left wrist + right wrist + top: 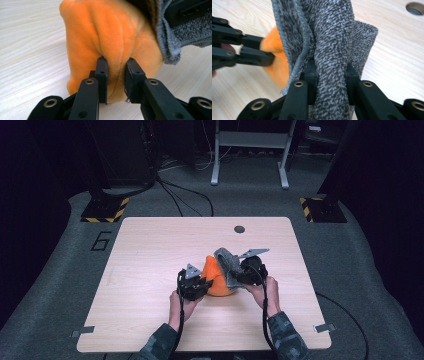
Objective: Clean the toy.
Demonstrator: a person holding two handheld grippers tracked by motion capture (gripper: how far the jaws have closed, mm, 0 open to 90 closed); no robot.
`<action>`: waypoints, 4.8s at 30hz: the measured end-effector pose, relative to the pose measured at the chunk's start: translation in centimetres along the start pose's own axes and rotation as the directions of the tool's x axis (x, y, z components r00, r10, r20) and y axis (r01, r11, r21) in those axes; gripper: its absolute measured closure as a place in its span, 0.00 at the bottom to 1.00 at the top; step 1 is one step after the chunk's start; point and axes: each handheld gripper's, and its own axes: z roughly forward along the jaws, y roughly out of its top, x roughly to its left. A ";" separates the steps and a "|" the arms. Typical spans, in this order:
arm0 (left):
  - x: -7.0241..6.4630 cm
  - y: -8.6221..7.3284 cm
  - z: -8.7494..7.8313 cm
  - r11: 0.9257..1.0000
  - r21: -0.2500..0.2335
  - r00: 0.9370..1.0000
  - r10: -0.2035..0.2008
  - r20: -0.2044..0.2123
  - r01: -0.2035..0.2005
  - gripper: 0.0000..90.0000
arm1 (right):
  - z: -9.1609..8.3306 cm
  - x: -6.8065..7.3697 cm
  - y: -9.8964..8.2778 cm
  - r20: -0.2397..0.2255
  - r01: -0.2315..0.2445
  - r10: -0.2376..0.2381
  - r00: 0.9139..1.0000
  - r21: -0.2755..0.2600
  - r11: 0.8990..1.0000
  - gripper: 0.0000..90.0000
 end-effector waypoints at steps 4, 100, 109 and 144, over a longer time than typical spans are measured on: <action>0.0 0.0 0.0 1.000 0.001 1.000 0.002 0.001 -0.002 0.83 | 0.0 -0.8 -0.9 0.008 -0.031 0.031 0.999 0.013 0.999 0.80; -0.2 0.1 0.2 1.000 -0.009 1.000 0.023 -0.001 -0.023 0.80 | 1.7 -4.9 -4.5 0.024 -0.156 0.154 0.988 0.109 0.982 0.80; -0.2 0.1 0.2 1.000 -0.005 1.000 0.025 -0.003 -0.025 0.80 | -1.3 -1.6 -1.0 -0.056 -0.062 0.062 0.996 -0.002 0.998 0.80; -1.1 -0.5 0.4 0.990 0.029 0.987 0.140 -0.082 -0.138 0.93 | 0.7 -1.4 0.4 -0.023 -0.027 0.028 0.999 0.023 0.999 0.80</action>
